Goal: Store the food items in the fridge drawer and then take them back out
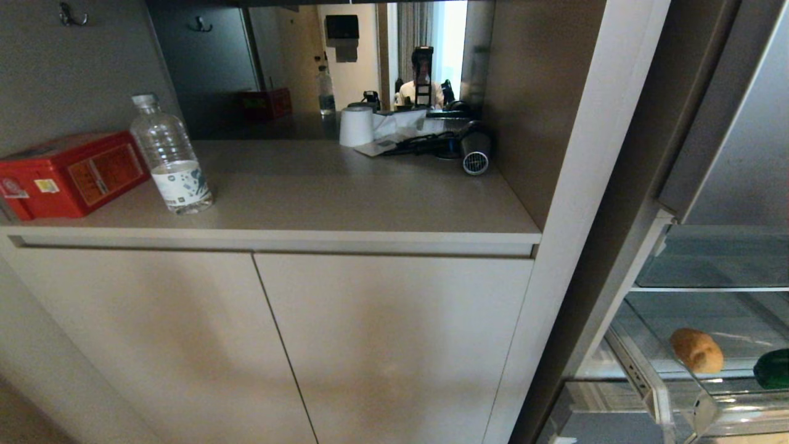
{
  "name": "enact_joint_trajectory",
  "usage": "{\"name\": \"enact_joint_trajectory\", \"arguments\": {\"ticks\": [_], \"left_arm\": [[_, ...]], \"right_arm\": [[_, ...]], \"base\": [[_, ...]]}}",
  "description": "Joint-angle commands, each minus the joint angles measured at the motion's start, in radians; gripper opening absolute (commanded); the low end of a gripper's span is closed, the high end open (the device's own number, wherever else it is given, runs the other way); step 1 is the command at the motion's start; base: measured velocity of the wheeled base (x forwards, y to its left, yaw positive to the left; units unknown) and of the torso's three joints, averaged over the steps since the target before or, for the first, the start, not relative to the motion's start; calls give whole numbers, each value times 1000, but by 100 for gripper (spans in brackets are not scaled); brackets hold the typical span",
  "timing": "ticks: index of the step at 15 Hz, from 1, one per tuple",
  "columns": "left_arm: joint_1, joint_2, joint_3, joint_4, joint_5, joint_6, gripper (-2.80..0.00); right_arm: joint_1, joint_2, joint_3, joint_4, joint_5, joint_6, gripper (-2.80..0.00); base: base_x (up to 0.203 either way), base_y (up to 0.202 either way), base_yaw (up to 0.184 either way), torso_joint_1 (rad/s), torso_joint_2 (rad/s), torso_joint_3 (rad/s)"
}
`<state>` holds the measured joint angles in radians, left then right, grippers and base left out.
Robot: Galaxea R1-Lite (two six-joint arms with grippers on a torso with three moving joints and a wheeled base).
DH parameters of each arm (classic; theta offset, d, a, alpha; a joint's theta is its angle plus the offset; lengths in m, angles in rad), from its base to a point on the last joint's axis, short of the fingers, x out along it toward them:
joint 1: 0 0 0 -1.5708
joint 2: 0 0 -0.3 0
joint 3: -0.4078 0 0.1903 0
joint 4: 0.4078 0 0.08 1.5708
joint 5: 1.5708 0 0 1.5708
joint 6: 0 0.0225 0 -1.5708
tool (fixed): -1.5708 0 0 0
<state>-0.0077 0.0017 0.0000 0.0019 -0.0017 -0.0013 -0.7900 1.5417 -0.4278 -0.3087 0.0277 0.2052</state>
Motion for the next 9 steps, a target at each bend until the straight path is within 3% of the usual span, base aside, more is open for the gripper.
{"name": "enact_joint_trajectory", "arguments": {"ticks": [1, 4, 9], "left_arm": [[0, 0, 0, 0, 0, 0, -280], [0, 0, 0, 0, 0, 0, -280], [0, 0, 0, 0, 0, 0, -280]], "right_arm": [[16, 89, -18, -56, 11, -26, -280], [60, 189, -57, -202, 109, -41, -280], [133, 361, -164, -323, 205, -40, -280]], "base": [[0, 0, 0, 0, 0, 0], [0, 0, 0, 0, 0, 0], [0, 0, 0, 0, 0, 0]]}}
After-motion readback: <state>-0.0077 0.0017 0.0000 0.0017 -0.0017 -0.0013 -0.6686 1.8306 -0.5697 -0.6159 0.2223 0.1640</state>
